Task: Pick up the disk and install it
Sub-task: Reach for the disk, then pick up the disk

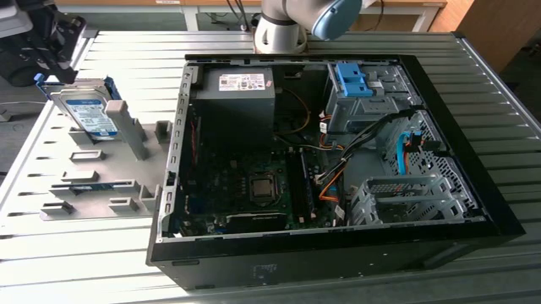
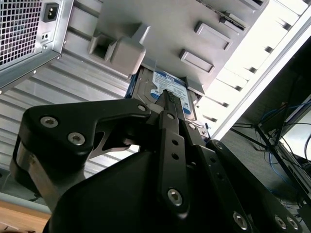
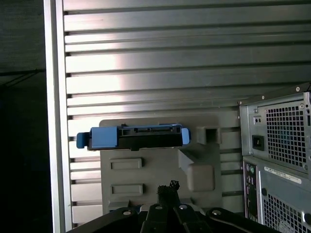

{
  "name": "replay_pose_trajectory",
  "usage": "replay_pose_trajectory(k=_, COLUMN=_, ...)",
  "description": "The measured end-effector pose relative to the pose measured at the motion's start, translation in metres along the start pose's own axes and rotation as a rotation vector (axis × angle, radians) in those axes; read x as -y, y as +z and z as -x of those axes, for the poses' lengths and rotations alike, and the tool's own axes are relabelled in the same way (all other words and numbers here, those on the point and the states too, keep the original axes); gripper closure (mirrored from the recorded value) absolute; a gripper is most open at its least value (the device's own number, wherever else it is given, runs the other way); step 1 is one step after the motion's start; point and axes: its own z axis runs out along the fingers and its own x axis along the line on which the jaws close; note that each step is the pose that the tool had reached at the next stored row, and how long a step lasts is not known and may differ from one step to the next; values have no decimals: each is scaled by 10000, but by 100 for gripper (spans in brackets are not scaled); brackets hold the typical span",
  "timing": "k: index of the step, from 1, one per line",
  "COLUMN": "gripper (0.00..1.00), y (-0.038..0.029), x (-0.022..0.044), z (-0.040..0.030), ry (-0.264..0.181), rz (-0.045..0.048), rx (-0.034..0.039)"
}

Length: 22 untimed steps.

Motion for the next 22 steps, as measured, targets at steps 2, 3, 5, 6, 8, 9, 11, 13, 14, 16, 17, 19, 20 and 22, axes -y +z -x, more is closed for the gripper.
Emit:
replay_pose_trajectory(k=2, gripper=89, y=1, x=0, z=-10, ry=0, rz=0, rx=0)
replay_pose_trajectory(k=3, gripper=89, y=1, x=1, z=-15, ry=-1, rz=0, rx=0)
replay_pose_trajectory(k=5, gripper=89, y=2, x=1, z=-25, ry=0, rz=-1, rx=0)
replay_pose_trajectory(k=6, gripper=89, y=3, x=1, z=-30, ry=-1, rz=0, rx=0)
replay_pose_trajectory(k=8, gripper=89, y=3, x=1, z=-40, ry=0, rz=0, rx=0)
replay_pose_trajectory(k=9, gripper=89, y=-1, x=1, z=-40, ry=0, rz=-1, rx=-1)
replay_pose_trajectory(k=11, gripper=89, y=-9, x=1, z=-39, ry=0, rz=0, rx=0)
replay_pose_trajectory(k=13, gripper=89, y=-17, x=0, z=-40, ry=0, rz=0, rx=0)
replay_pose_trajectory(k=14, gripper=89, y=-24, x=-1, z=-39, ry=0, rz=1, rx=1)
replay_pose_trajectory(k=16, gripper=89, y=-25, x=-1, z=-39, ry=0, rz=0, rx=0)
replay_pose_trajectory(k=17, gripper=89, y=-29, x=-1, z=-39, ry=0, rz=0, rx=0)
replay_pose_trajectory(k=19, gripper=89, y=-37, x=-2, z=-39, ry=0, rz=0, rx=1)
replay_pose_trajectory(k=20, gripper=89, y=-39, x=-2, z=-39, ry=0, rz=0, rx=0)
replay_pose_trajectory(k=22, gripper=89, y=-42, x=-3, z=-39, ry=0, rz=0, rx=0)
